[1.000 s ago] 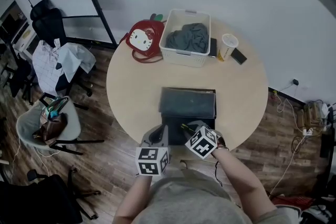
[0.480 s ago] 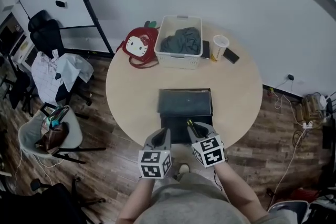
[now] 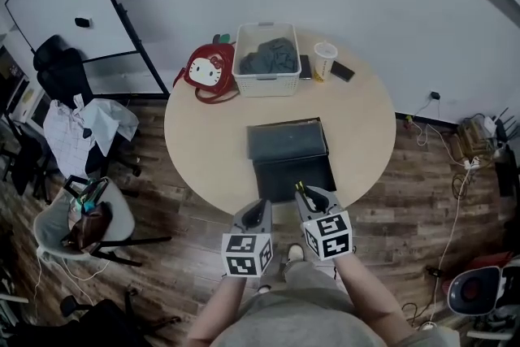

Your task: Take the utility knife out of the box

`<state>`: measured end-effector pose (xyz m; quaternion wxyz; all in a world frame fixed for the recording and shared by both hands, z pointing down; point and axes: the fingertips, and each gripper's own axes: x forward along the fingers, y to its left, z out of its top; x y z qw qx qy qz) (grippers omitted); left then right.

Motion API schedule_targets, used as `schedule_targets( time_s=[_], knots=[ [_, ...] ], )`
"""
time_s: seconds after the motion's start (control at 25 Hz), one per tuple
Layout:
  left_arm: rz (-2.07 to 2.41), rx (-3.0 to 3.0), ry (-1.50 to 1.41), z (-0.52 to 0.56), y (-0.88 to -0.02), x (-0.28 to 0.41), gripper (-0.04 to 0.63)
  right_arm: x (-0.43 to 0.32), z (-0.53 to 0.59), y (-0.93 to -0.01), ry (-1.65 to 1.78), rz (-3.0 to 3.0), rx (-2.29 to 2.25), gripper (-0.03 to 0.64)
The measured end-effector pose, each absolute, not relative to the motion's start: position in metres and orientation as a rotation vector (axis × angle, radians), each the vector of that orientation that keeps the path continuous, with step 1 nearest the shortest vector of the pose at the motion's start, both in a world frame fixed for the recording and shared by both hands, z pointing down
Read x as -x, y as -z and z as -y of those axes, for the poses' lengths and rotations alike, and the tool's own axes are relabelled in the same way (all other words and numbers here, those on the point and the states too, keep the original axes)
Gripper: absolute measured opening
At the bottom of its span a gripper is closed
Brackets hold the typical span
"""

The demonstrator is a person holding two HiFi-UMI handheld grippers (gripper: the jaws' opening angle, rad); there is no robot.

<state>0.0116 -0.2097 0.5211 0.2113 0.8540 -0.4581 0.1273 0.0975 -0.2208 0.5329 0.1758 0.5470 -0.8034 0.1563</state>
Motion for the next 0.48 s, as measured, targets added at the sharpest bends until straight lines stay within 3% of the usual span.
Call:
schedule_targets(
  time_s=[0.48],
  knots=[
    [1.228,-2.417,-0.348,0.137,-0.510,0.021,0.002,-0.076,0.129,-0.505,-0.416,2.249,-1.726,0.052]
  ],
)
